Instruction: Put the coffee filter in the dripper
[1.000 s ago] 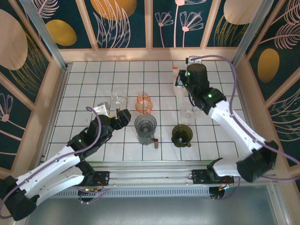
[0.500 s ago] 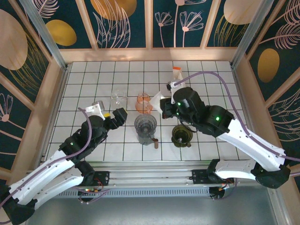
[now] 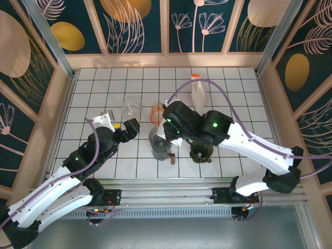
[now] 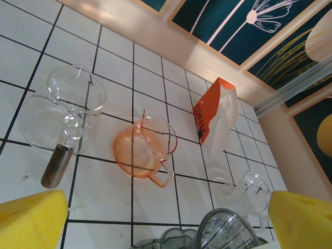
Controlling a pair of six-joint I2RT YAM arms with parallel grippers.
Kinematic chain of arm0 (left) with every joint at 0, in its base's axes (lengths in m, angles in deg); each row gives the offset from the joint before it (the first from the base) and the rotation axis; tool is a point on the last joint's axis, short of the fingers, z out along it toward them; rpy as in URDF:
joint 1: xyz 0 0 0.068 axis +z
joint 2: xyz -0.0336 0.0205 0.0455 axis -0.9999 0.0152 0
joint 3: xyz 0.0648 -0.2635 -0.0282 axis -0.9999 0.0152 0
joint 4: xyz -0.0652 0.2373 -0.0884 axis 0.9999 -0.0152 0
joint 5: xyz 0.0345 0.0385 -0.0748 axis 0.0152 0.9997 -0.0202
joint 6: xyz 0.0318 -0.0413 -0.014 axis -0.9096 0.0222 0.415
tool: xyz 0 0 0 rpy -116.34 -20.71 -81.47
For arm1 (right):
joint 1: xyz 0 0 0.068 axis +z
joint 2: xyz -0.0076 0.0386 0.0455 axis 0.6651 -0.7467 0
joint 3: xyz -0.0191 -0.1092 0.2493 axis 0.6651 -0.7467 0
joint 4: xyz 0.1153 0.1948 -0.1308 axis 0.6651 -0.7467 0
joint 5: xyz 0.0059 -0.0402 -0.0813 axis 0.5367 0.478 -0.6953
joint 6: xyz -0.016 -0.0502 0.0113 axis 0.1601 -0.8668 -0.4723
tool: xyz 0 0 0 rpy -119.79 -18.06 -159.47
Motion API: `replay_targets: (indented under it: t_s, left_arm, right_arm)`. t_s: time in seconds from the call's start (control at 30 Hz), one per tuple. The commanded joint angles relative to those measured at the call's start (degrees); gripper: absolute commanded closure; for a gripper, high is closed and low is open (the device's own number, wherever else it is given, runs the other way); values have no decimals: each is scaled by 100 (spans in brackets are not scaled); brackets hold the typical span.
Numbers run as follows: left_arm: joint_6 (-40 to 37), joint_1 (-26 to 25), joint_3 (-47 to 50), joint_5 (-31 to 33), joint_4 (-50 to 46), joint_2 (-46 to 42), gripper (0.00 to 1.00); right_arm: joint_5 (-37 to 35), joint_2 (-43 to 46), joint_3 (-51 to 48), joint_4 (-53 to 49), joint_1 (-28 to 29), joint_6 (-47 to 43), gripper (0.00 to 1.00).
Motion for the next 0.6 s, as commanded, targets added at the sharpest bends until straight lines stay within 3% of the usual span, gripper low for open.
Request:
replay_targets:
  t_s: [0.0, 0.2, 0.57]
  left_arm:
    - [-158, -19, -159, 53, -87, -61, 1]
    - [-173, -22, -154, 21, -45, -83, 1]
    - [-229, -22, -149, -56, -27, -80, 1]
  right_arm:
    - [-42, -348, 495, -505, 43, -99, 100]
    - [121, -981, 1060, -701, -5, -340, 100]
    - [566, -1530, 1092, -313, -141, -604, 100]
